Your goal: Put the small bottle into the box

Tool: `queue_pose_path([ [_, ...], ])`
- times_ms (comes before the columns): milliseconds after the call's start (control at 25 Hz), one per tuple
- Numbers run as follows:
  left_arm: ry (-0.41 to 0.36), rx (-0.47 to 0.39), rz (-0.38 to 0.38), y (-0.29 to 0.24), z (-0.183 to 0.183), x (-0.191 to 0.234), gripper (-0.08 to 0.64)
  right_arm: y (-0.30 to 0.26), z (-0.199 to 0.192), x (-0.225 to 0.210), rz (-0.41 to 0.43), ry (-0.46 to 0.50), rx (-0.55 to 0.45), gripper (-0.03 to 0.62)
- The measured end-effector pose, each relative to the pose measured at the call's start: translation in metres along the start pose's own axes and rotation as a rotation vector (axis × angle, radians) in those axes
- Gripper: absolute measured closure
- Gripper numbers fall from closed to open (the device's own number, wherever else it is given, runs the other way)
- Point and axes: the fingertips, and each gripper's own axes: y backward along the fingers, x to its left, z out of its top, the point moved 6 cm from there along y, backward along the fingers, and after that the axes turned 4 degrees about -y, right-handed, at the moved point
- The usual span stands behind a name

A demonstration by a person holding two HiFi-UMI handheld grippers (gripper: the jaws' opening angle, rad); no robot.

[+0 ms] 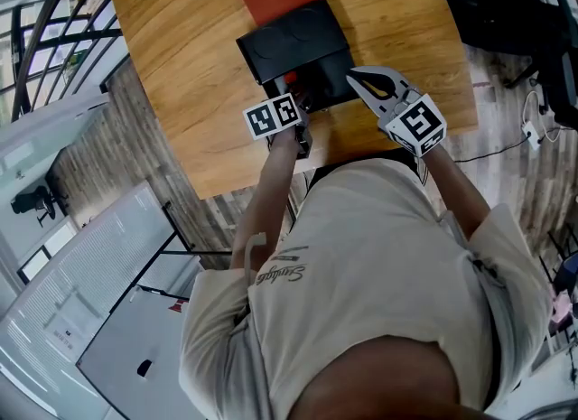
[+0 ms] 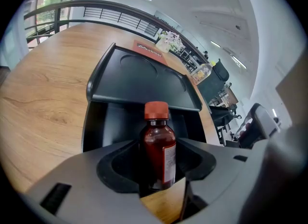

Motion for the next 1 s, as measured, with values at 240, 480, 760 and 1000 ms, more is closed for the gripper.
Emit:
queue_pose_path([
  [240, -0.033, 0.071, 0.021, -0.008, 0.000, -0.003, 0.333, 0.001, -0.001, -0.005, 0.003, -0.011, -0.001, 0.597],
  [480, -0.055, 0.119, 0.023, -0.014, 0.002, -0.005, 0.334, -0.001, -0.002, -0.013, 0.005, -0.015, 0.002, 0.598],
  [760, -0.078, 0.180, 0.063, -0.022, 0.003, -0.005, 0.333, -0.002, -0.001, -0.019, 0.003, -0.023, -0.001, 0.598],
  [1000, -0.106, 0.212, 0.094, -0.027, 0.003, -0.004, 0.334, -0.001, -0.004, -0.024, -0.001, -0.031, 0.003, 0.597],
])
